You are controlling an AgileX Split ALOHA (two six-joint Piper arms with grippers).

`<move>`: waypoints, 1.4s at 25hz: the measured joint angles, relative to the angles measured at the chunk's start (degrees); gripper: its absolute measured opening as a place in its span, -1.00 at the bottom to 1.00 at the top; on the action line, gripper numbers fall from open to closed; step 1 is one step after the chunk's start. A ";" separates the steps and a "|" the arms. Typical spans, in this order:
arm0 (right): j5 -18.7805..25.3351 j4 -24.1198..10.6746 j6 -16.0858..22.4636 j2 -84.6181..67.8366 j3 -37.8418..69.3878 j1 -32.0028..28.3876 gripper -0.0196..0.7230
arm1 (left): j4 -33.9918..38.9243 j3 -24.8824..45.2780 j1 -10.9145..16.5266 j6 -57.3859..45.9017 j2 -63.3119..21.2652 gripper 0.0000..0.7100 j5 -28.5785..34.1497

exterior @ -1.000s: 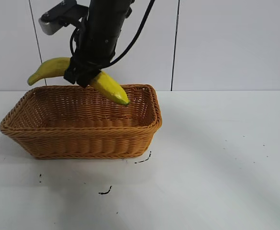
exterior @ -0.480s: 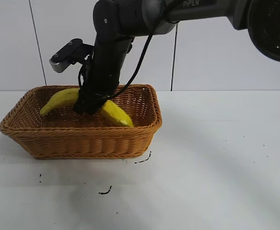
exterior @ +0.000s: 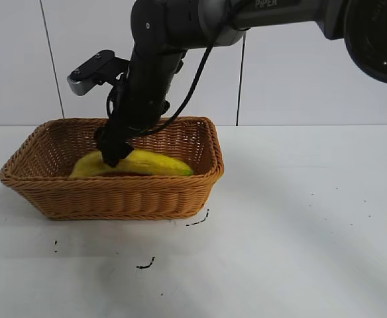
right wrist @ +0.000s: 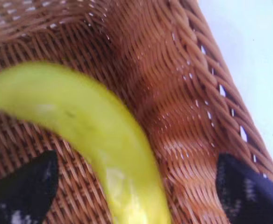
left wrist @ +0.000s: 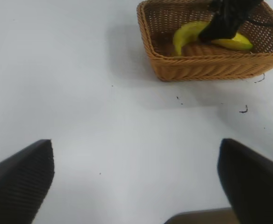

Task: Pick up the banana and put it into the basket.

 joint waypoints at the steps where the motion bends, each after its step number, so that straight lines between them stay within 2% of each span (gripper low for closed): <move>1: 0.00 0.00 1.26 -0.52 0.00 0.00 0.89 | 0.00 0.00 0.00 0.00 0.00 0.94 0.00; 4: 0.81 0.39 8.29 -3.25 -0.26 0.00 0.91 | 0.00 0.00 0.00 0.00 0.00 0.94 0.00; 8: 7.02 0.76 17.84 -6.54 -3.67 -0.75 0.91 | 0.00 0.00 0.00 0.00 0.00 0.94 0.00; 11: 12.43 0.95 22.82 -7.83 -6.98 -2.63 0.91 | 0.00 0.00 0.00 0.00 0.00 0.94 0.00; 15: 17.50 1.02 27.38 -8.01 -9.60 -7.26 0.91 | 0.00 0.00 0.00 0.00 0.00 0.94 0.00; 19: 21.40 0.57 29.34 -8.01 -9.77 -14.44 0.91 | 0.00 0.00 0.00 0.00 0.00 0.94 0.00; 23: 24.43 0.00 29.34 -8.01 -9.77 -22.58 0.91 | 0.00 0.00 0.00 0.00 0.00 0.94 0.00; 30: 25.15 0.73 29.34 -8.01 -9.77 -34.48 0.91 | 0.00 0.00 0.00 0.00 0.00 0.94 0.00; 35: 25.15 1.90 29.34 -9.07 -7.22 -36.76 0.91 | 0.00 0.00 0.00 0.00 0.00 0.94 0.00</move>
